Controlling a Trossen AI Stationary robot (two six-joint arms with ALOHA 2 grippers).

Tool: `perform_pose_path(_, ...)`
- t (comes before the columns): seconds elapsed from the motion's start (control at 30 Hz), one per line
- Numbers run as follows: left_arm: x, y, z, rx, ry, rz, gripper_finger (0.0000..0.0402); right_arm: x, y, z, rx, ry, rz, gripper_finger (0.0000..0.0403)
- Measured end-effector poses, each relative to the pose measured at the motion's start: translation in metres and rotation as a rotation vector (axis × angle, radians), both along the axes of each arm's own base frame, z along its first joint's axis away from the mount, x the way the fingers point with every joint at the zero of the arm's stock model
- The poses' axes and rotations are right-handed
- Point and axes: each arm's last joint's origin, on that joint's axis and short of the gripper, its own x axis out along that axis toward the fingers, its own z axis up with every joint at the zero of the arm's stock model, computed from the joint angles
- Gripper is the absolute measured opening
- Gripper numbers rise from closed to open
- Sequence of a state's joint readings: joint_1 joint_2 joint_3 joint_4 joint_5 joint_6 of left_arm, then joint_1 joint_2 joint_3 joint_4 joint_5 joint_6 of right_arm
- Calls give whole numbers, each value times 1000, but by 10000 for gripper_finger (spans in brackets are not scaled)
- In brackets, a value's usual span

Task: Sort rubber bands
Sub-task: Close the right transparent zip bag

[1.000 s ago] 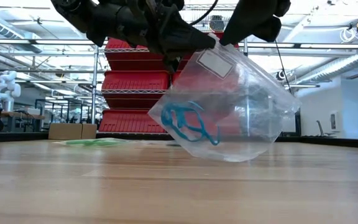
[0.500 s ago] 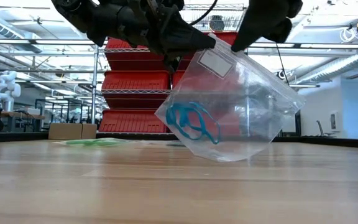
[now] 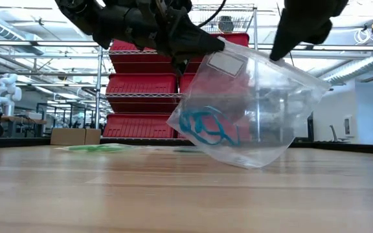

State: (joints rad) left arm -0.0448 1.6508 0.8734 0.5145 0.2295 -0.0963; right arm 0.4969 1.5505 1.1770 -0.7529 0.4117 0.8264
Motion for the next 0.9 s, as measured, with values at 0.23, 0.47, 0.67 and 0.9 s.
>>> perform_pose_path(0.23, 0, 0, 1, 1, -3, 4, 0, -11, 4, -4, 20, 75, -33, 3)
perform_pose_path(0.47, 0, 0, 0, 1, -2, 4, 0, -19, 8, -6, 38, 123, -59, 4)
perform_pose_path(0.67, 0, 0, 1, 1, -2, 3, 0, -22, 10, -6, 43, 142, -78, 4)
perform_pose_path(0.9, -1, 3, -4, 10, 42, 16, 0, -23, 9, -7, 36, 149, -78, 13)
